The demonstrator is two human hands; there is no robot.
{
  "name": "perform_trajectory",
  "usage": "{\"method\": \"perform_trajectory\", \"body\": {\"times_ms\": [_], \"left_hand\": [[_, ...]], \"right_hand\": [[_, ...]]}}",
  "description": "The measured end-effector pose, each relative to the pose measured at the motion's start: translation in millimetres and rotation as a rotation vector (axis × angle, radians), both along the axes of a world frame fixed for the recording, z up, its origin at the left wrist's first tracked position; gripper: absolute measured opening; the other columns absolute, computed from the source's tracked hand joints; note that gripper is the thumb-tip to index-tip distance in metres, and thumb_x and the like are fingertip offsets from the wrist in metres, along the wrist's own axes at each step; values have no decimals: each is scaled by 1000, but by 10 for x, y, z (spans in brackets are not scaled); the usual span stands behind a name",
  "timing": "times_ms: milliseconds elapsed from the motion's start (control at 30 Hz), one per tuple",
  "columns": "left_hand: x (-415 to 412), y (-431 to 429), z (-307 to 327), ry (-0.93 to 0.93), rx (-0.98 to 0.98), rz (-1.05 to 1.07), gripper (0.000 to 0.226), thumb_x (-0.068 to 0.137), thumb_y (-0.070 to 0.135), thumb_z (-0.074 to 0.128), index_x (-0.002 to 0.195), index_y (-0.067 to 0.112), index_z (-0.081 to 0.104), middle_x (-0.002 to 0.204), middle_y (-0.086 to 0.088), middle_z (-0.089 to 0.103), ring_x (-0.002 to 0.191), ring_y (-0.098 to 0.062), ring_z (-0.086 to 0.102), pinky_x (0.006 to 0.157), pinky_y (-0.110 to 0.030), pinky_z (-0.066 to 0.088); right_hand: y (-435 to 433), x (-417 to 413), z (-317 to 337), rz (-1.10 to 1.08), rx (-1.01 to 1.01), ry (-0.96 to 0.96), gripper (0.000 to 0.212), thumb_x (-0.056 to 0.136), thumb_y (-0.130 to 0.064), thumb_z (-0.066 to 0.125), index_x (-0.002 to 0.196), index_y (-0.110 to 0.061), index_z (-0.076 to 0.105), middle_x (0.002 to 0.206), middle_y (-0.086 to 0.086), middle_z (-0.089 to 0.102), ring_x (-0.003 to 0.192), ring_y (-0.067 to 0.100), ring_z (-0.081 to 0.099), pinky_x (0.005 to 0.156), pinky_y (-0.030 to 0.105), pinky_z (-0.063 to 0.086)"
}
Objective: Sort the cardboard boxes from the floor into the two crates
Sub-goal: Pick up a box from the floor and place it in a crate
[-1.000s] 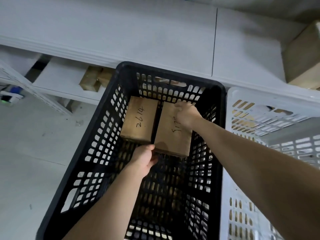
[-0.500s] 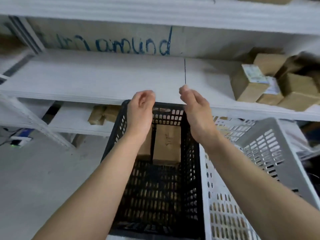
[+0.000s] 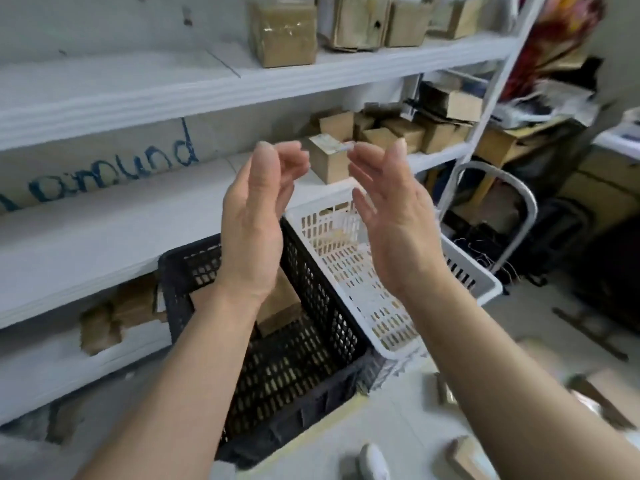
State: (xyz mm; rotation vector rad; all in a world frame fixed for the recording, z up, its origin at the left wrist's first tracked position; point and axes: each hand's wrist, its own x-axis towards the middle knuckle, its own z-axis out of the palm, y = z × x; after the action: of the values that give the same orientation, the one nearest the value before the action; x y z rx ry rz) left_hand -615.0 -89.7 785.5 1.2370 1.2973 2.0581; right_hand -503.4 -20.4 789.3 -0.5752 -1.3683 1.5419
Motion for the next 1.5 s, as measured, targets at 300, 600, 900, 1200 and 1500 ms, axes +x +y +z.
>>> {"method": "perform_trajectory", "body": {"times_ms": [300, 600, 900, 1200, 1500], "left_hand": [[1630, 73, -33, -23, -66, -514, 60, 74, 65, 44, 105, 18, 61, 113, -9, 63, 114, -23, 59, 107, -36, 40], [3600, 23, -401, -9, -226, -908, 43, 93, 50, 31, 103, 23, 64, 111, -6, 67, 110, -18, 62, 99, -31, 42], [5067, -209, -955, -6, -409, -1028, 45, 94, 47, 31, 104, 16, 63, 107, -9, 67, 106, -21, 64, 96, -32, 47], [5604, -63, -1647, 8, -632, -953, 42, 94, 50, 33, 100, 21, 63, 103, -4, 68, 103, -17, 65, 99, -36, 46], [5723, 187, -2869, -92, -870, -830, 38, 100, 39, 36, 95, 14, 63, 94, -7, 65, 89, -17, 61, 74, -17, 49]], "right_hand": [[-427, 1915, -19, -493, -38, -9, 38, 85, -54, 44, 94, -28, 70, 110, -8, 69, 111, 5, 62, 103, 29, 41], [-1134, 3899, -421, -911, -154, -66, 44, 88, -55, 43, 113, -25, 63, 122, -6, 64, 116, 3, 57, 106, 29, 39], [-1576, 5407, -961, -1077, -316, -82, 37, 87, -52, 47, 105, -24, 63, 121, 0, 64, 118, 12, 58, 111, 38, 37], [-1397, 5924, -1673, -1074, -482, -153, 24, 92, -47, 50, 97, -28, 65, 111, -6, 64, 116, 15, 57, 106, 36, 39], [-1140, 6080, -2891, -994, -674, -239, 25, 93, -43, 56, 96, -21, 67, 101, 4, 66, 97, 15, 57, 89, 32, 44]]}}
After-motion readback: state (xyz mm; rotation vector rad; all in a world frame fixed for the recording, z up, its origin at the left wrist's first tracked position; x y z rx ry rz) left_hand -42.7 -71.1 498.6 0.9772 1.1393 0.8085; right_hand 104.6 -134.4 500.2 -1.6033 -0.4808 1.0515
